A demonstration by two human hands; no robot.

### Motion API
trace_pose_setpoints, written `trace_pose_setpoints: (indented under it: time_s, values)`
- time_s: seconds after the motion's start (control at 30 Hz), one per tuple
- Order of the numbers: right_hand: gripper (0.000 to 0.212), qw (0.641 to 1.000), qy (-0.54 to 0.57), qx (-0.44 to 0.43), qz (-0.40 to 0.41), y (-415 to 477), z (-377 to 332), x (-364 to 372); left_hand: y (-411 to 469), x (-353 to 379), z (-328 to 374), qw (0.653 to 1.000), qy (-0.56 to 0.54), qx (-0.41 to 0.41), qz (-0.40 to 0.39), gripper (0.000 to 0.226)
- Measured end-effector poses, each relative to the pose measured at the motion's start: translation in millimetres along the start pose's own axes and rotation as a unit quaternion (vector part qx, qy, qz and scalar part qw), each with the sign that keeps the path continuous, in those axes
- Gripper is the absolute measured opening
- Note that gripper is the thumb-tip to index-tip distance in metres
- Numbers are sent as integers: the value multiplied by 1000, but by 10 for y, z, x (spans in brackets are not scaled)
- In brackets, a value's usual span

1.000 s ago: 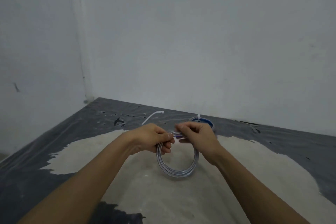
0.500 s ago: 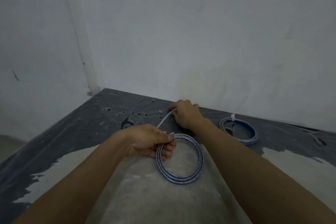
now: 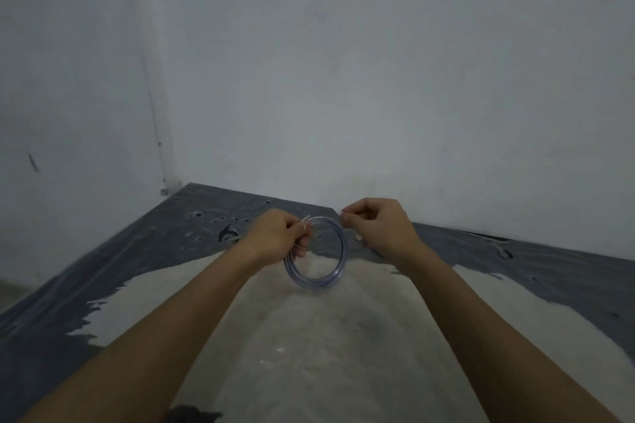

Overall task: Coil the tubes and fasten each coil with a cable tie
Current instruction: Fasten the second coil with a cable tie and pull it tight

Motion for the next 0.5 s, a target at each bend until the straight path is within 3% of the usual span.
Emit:
trace_pose_setpoints:
  time_s: [0.13,0.27,0.37,0.5]
  values:
    - [6,997,53,39,-48,-575,-115,-82,-187,157,310,993,47,66,84,31]
    - [9,992,50,92,-77,-1015,-67,-124,-369,288,512,986,86,96,109,29]
    - [10,988,65,124,-63,-1247,-27,-173,-497,397,619,984,98,102,105,29]
    - [9,988,124,81,-38,-1414,-165,-203,-648,579,753,986,126,98,48,28]
Point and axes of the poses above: each hand's wrist, its own y-axis towards the middle knuckle, its own x-axis out of the palm, z = x × y, the point moved 2 cm from there along y, towards the middle knuckle, and after that the axes turned 14 degrees about -z, right-handed, at the moved point
